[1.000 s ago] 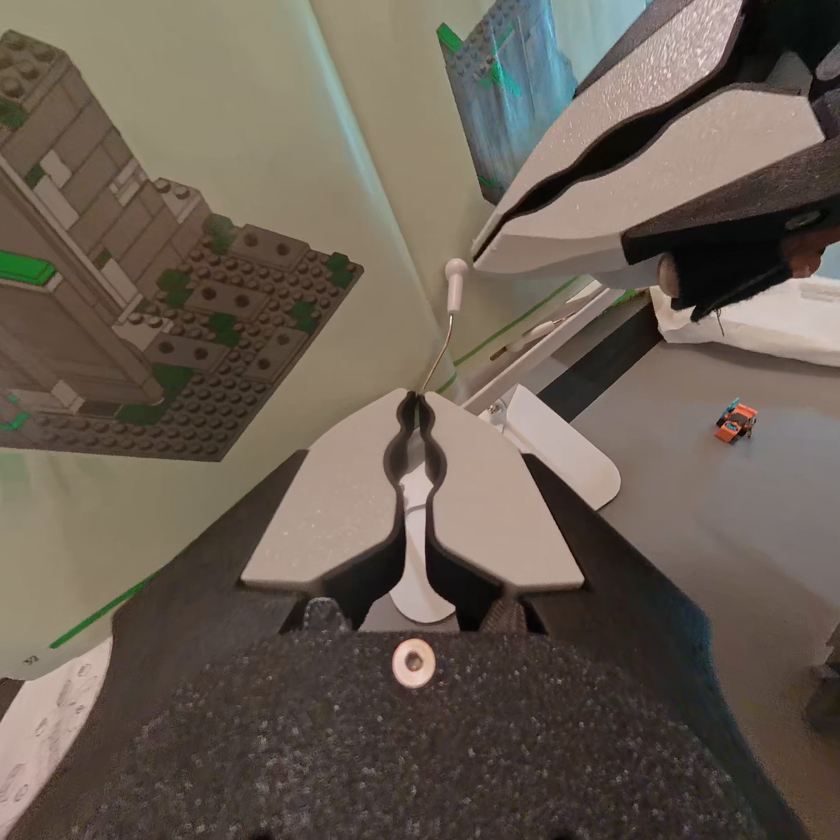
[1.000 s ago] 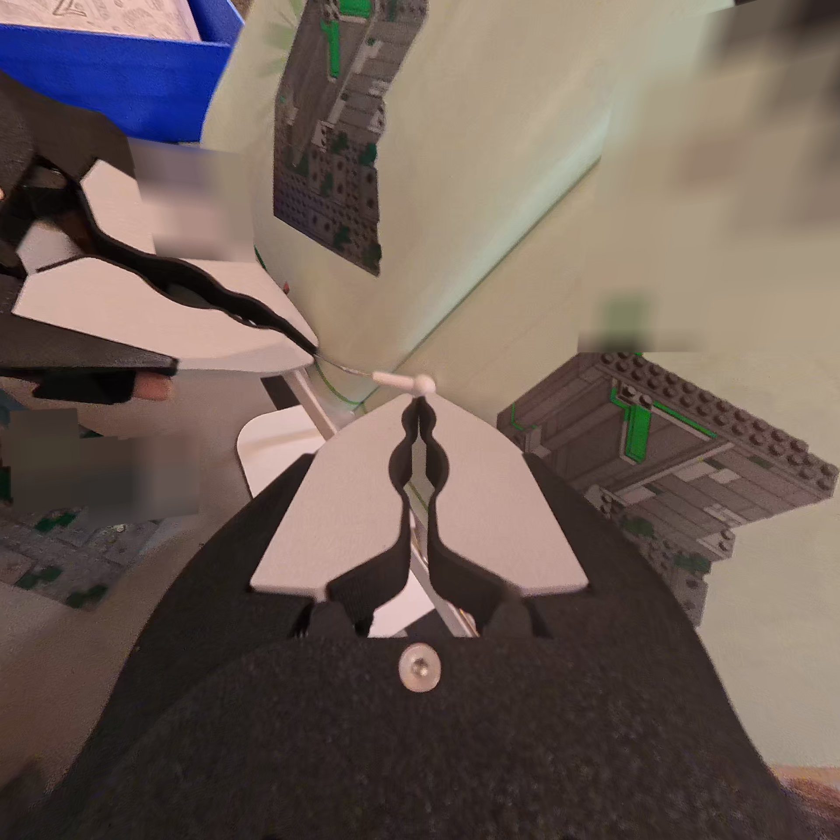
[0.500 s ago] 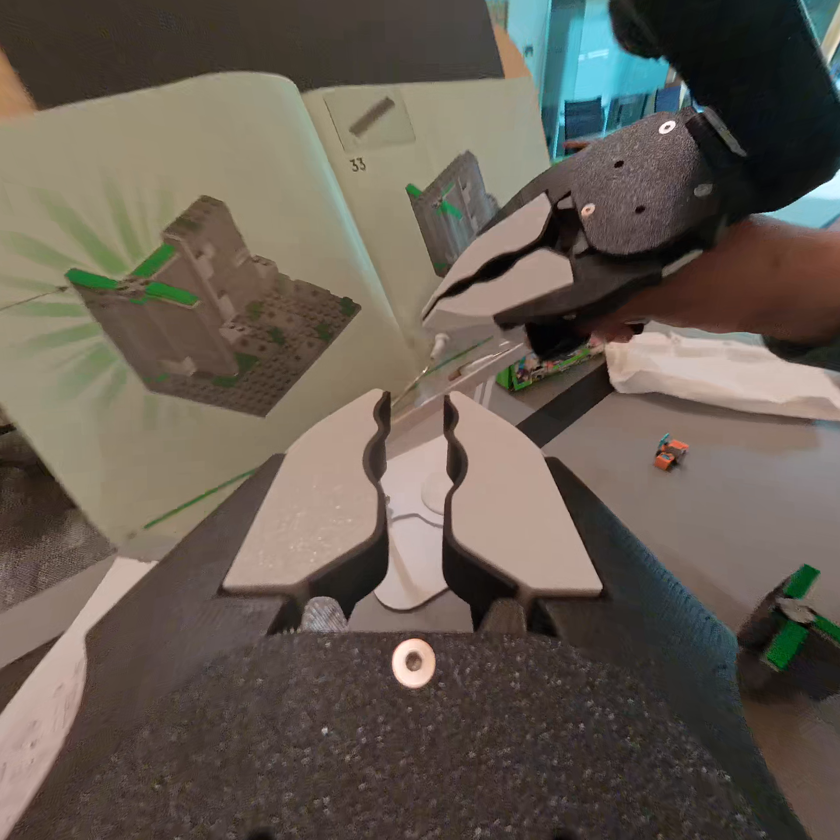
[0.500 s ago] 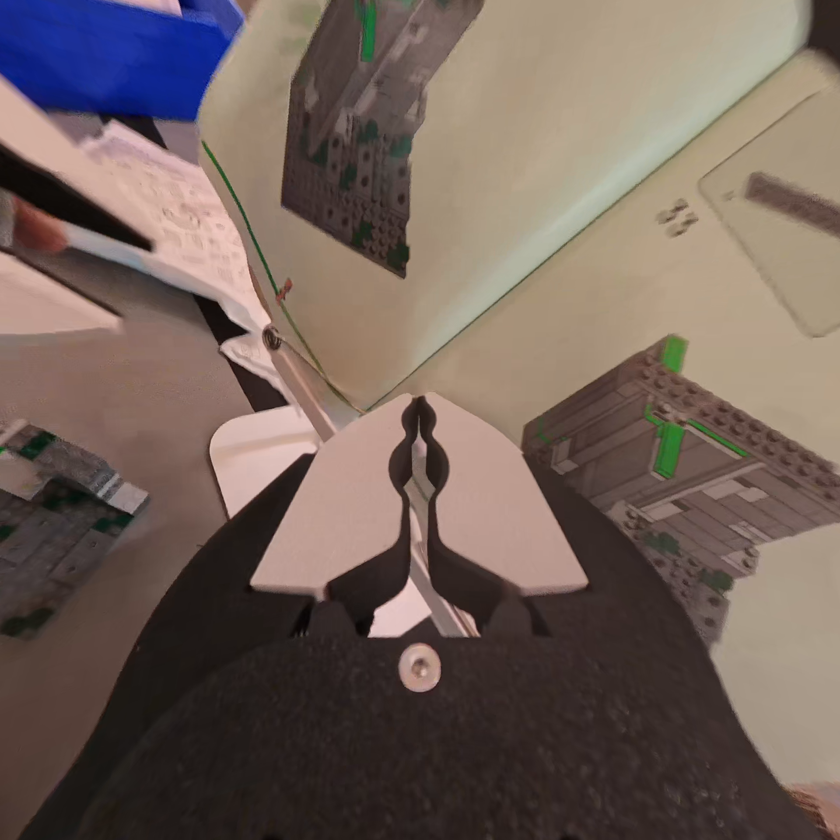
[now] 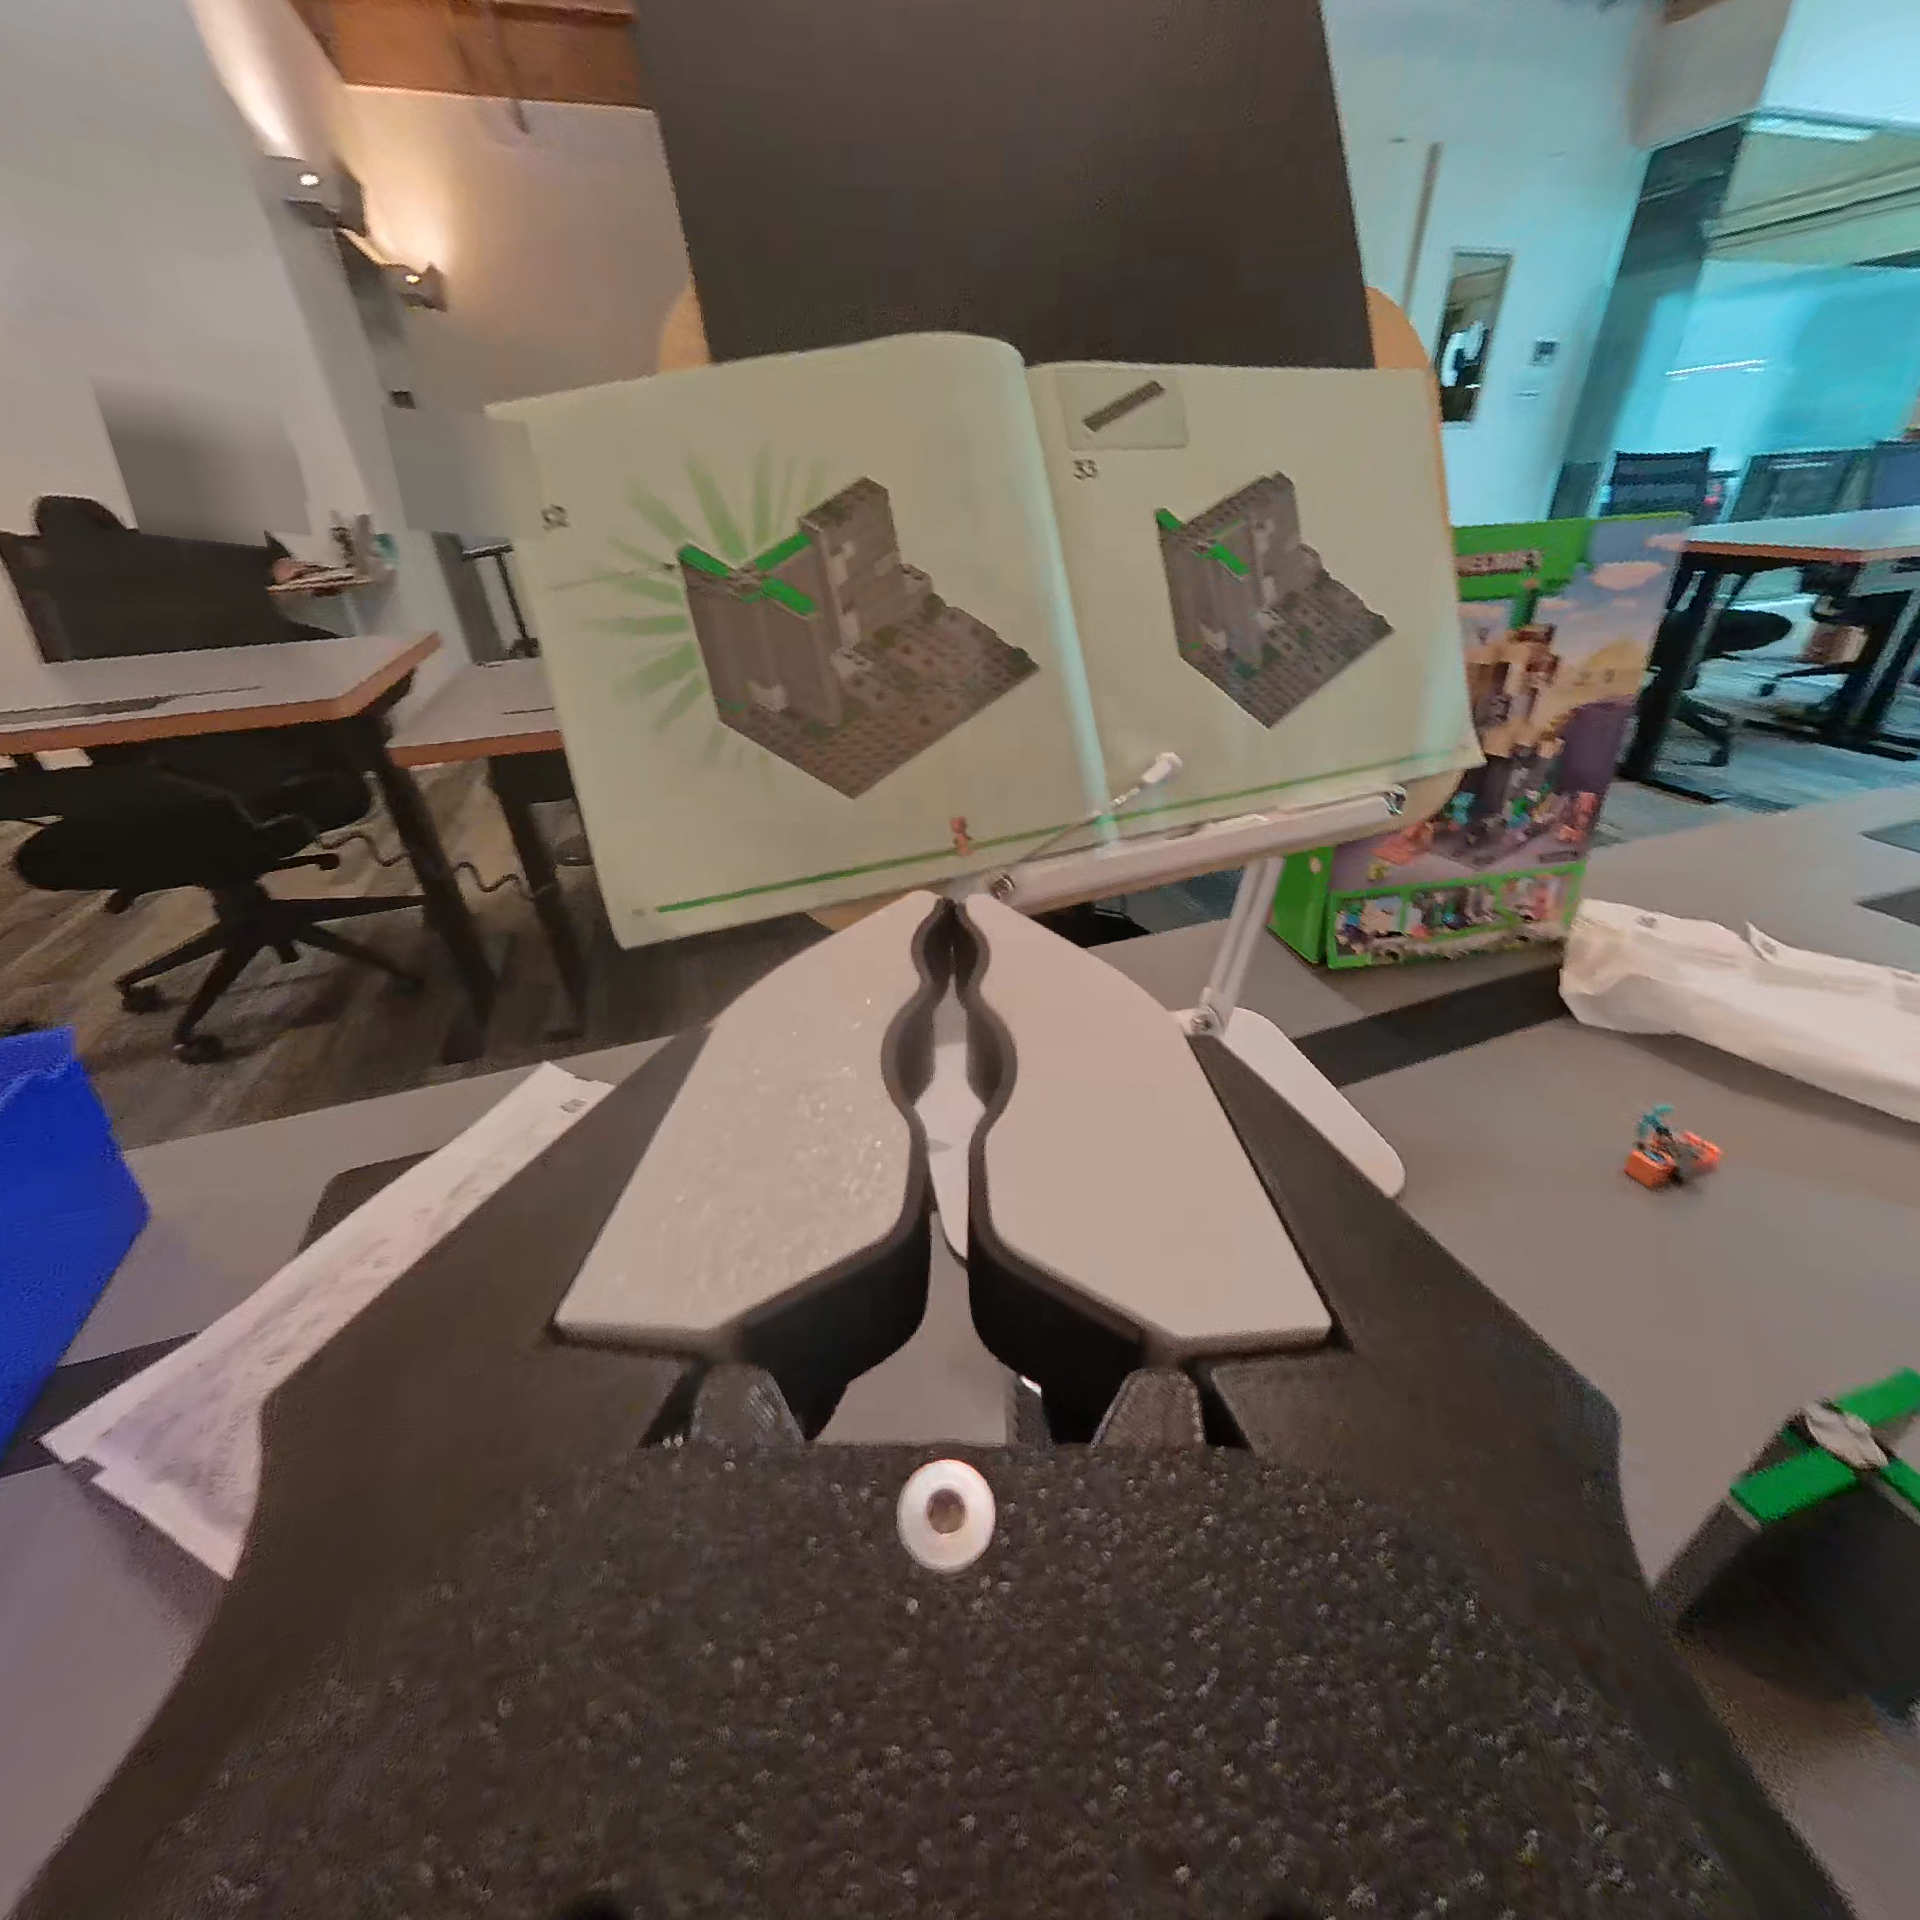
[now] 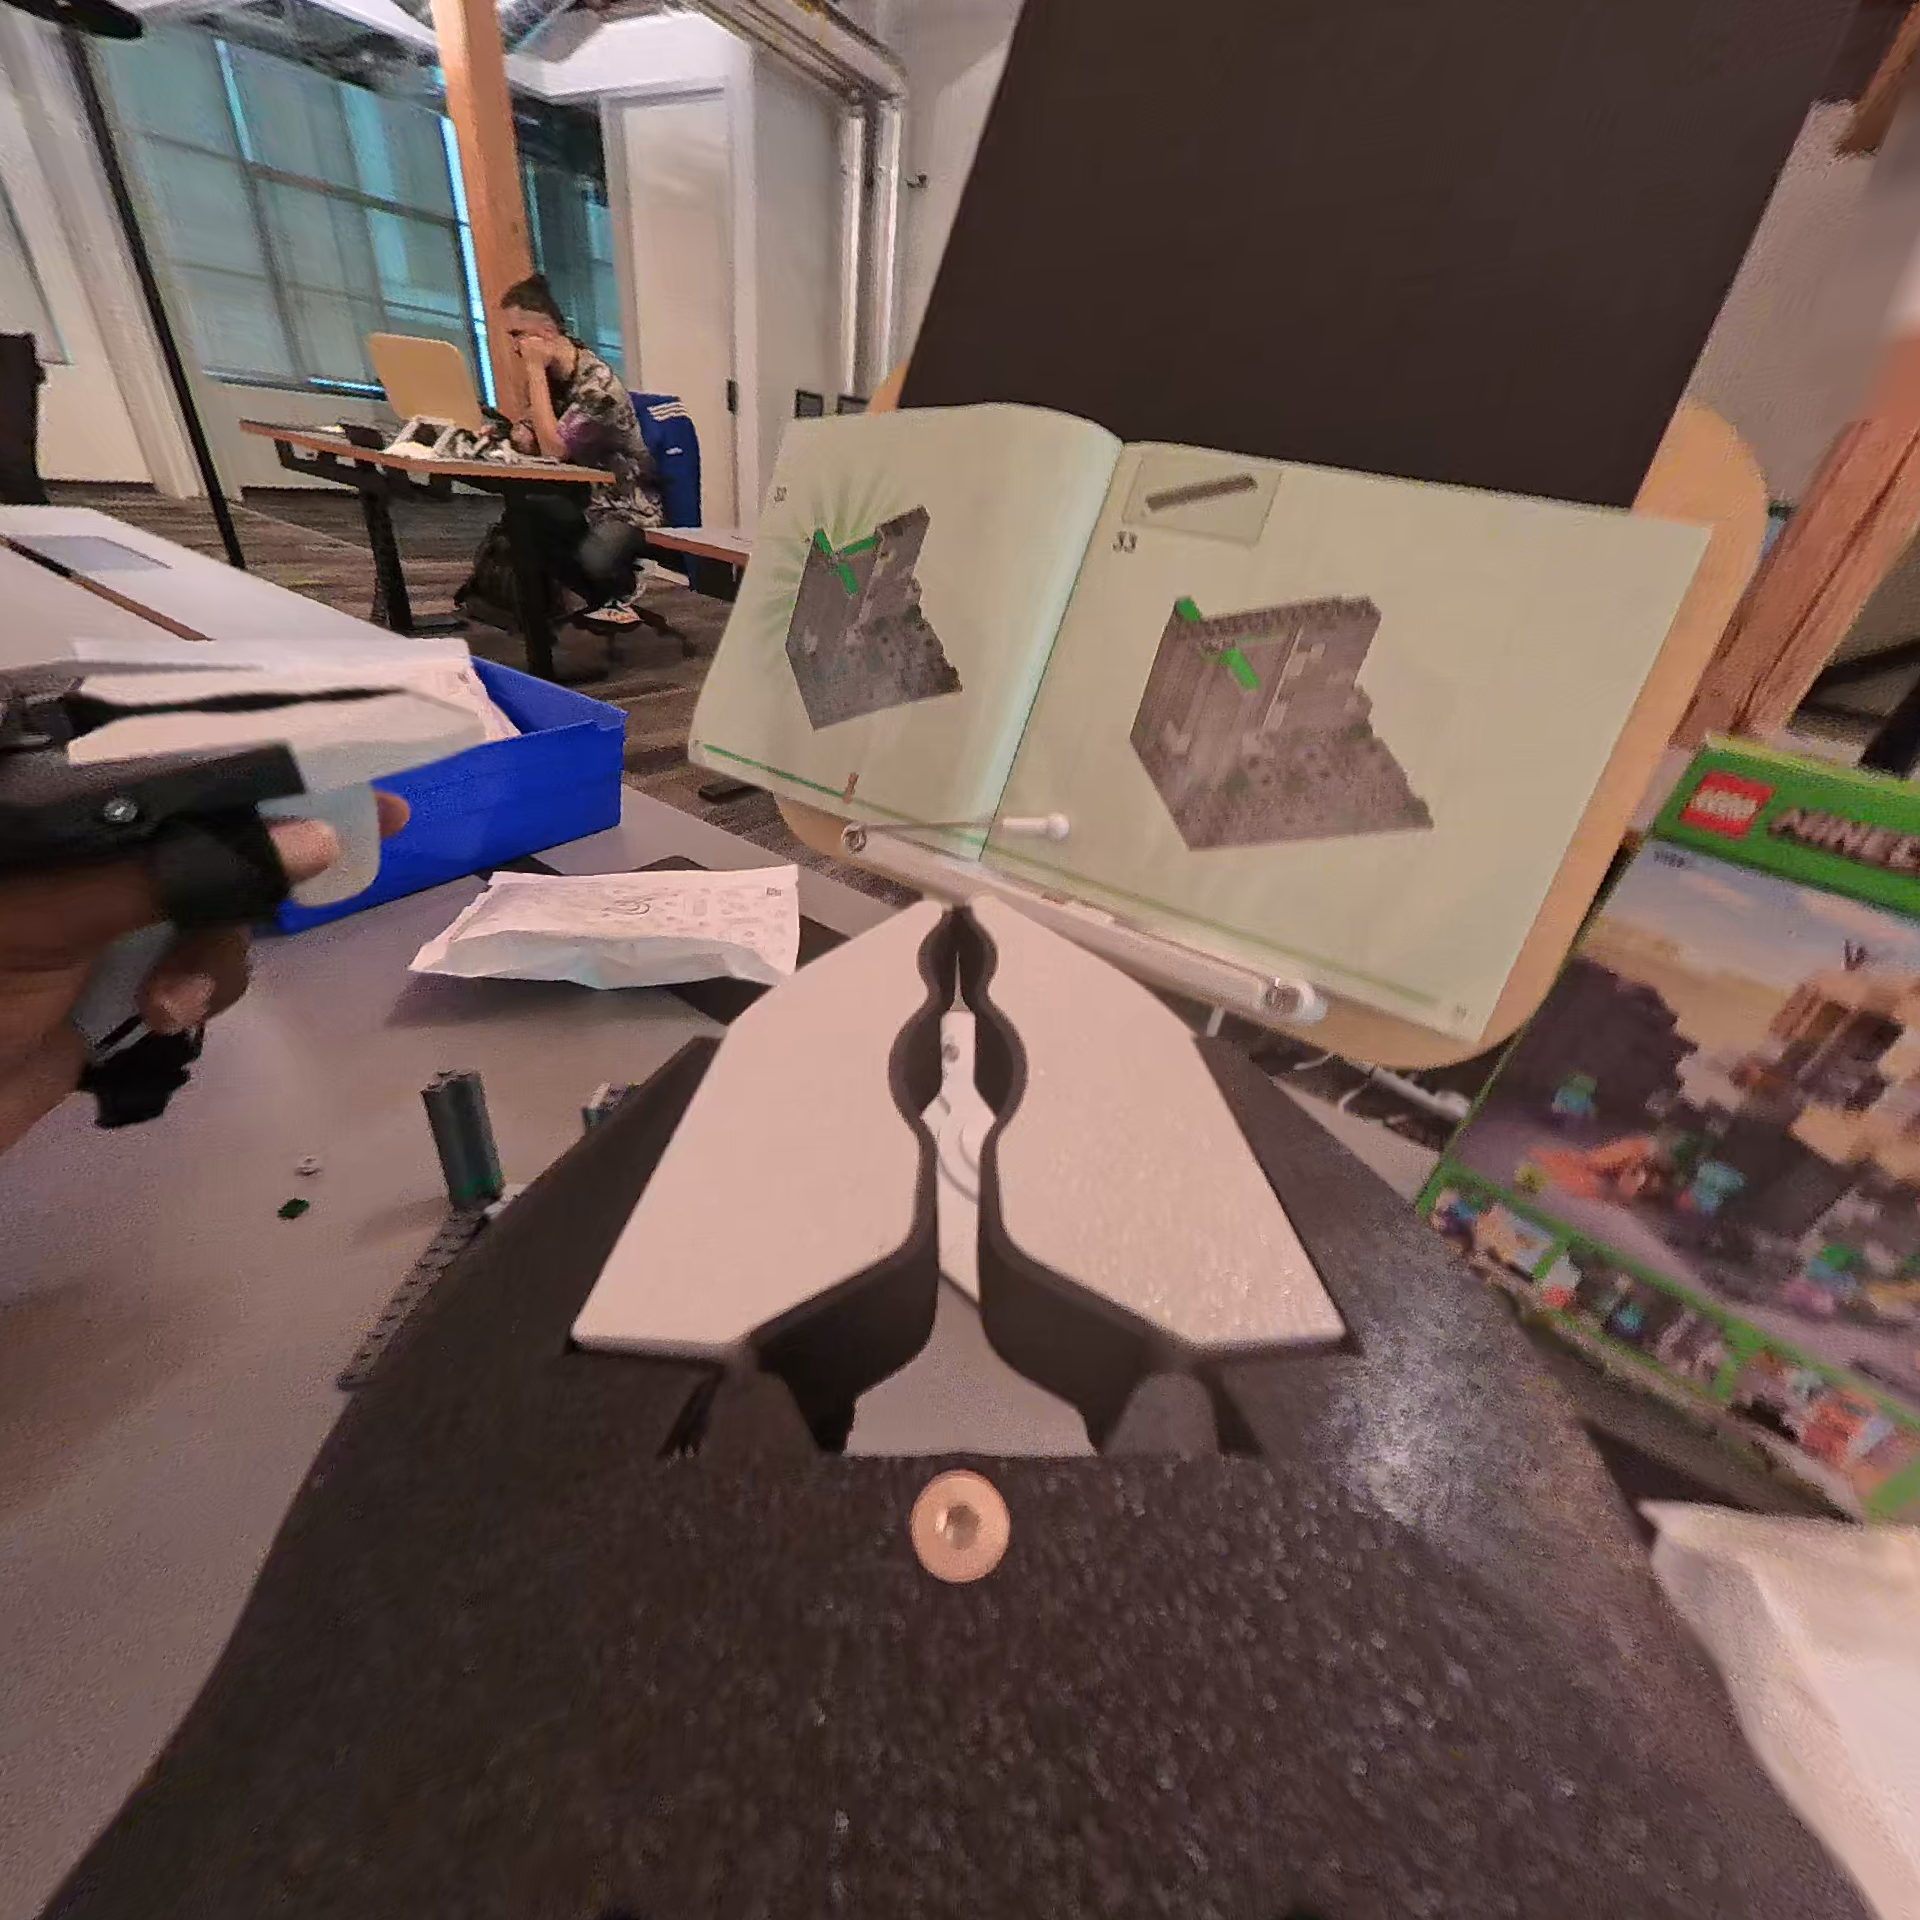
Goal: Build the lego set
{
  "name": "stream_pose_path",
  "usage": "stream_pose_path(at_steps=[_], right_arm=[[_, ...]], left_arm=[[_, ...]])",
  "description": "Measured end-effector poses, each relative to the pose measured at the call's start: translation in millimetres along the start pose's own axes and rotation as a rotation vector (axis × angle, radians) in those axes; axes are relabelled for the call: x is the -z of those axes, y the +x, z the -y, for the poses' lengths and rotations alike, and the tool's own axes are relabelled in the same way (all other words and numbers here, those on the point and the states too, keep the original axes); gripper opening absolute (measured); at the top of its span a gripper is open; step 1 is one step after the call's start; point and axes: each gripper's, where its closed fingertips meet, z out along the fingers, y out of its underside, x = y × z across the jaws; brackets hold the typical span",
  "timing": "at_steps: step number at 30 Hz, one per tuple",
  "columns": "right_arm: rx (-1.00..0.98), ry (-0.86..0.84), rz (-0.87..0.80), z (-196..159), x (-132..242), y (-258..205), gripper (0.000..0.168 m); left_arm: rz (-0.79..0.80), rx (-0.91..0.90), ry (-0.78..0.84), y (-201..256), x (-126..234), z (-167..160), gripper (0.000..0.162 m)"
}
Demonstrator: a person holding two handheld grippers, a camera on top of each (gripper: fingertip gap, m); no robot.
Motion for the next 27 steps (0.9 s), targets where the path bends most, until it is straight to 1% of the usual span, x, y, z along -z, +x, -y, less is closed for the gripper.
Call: stream_pose_path(at_steps=[3,5,7,10,12,14,19,21,23,27], right_arm=[[-0.067,-0.004,-0.026,1.9,-0.7,-1.0,0.000],[-0.129,0.008,-0.034,9.9,-12.0,2.6,0.000],[-0.168,0.010,-0.029,16.4,-26.6,5.2,0.000],[-0.174,0.031,-0.026,19.3,-41.0,10.3,0.000],[-0.129,0.027,-0.050,10.0,-44.6,18.7,0.000],[-0.083,-0.023,-0.063,-3.7,-47.1,26.0,0.000],[-0.121,0.015,0.001,-2.3,-44.8,18.2,0.000],[-0.070,0.031,-0.003,-1.3,-45.1,14.8,0.000],[-0.017,0.029,-0.012,-3.5,-46.6,12.0,0.000],[0.011,0.020,-0.001,-5.5,-47.2,6.4,0.000]], left_arm=[[0.049,0.037,0.026,-9.1,-10.2,18.5,0.000],[0.071,0.091,0.044,-16.1,-21.3,29.0,0.000],[0.100,0.104,0.041,-24.4,-33.1,33.9,0.000],[0.127,0.116,0.021,-33.6,-45.8,25.8,0.000],[0.128,0.114,0.016,-33.9,-49.7,15.0,0.000],[0.159,0.048,-0.040,-37.5,-56.6,3.4,0.000],[0.169,0.010,-0.035,-35.9,-64.5,1.2,0.000],[0.180,-0.021,-0.035,-35.3,-65.7,0.5,0.000],[0.160,-0.004,-0.023,-32.2,-67.3,1.9,0.000],[0.143,-0.002,-0.007,-29.2,-66.5,4.8,0.000]])
